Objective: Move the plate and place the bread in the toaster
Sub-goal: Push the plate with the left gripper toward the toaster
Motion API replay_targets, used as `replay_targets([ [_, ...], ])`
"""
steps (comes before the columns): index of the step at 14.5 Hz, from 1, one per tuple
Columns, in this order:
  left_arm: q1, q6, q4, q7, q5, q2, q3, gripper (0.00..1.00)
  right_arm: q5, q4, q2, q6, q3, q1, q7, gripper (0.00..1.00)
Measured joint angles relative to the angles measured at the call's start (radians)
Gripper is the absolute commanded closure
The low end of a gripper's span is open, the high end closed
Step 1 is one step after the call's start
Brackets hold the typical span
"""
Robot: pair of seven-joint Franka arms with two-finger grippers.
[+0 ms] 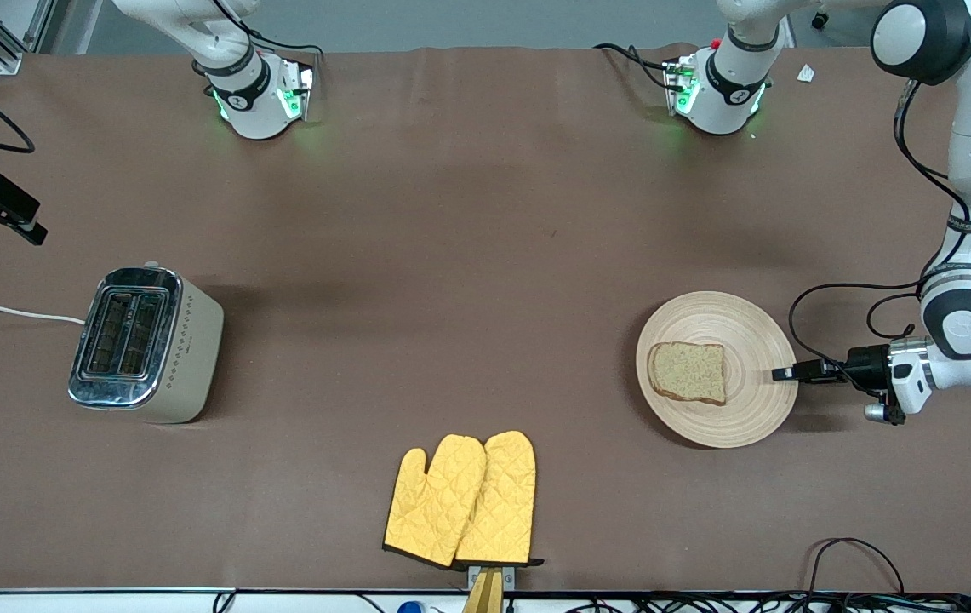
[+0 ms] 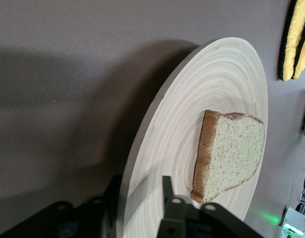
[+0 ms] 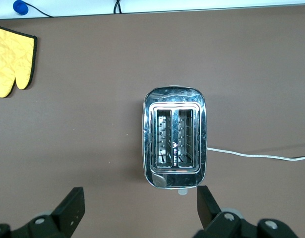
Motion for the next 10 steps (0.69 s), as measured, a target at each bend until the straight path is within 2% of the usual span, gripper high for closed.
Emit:
replay_targets([
  [3,0.006,-0.012,0.002,0.092,-0.024,-0.003,-0.002,1.00,0.000,0.000,0.000,0.000,0.000,0.000,0.000,0.00],
  [8,0.006,-0.012,0.006,0.102,-0.024,-0.002,-0.005,1.00,0.000,0.000,0.000,0.000,0.001,0.000,0.000,0.00],
  [10,0.007,-0.012,0.013,0.101,-0.024,-0.004,-0.028,1.00,0.000,-0.002,0.001,0.000,0.001,0.001,0.000,0.00],
])
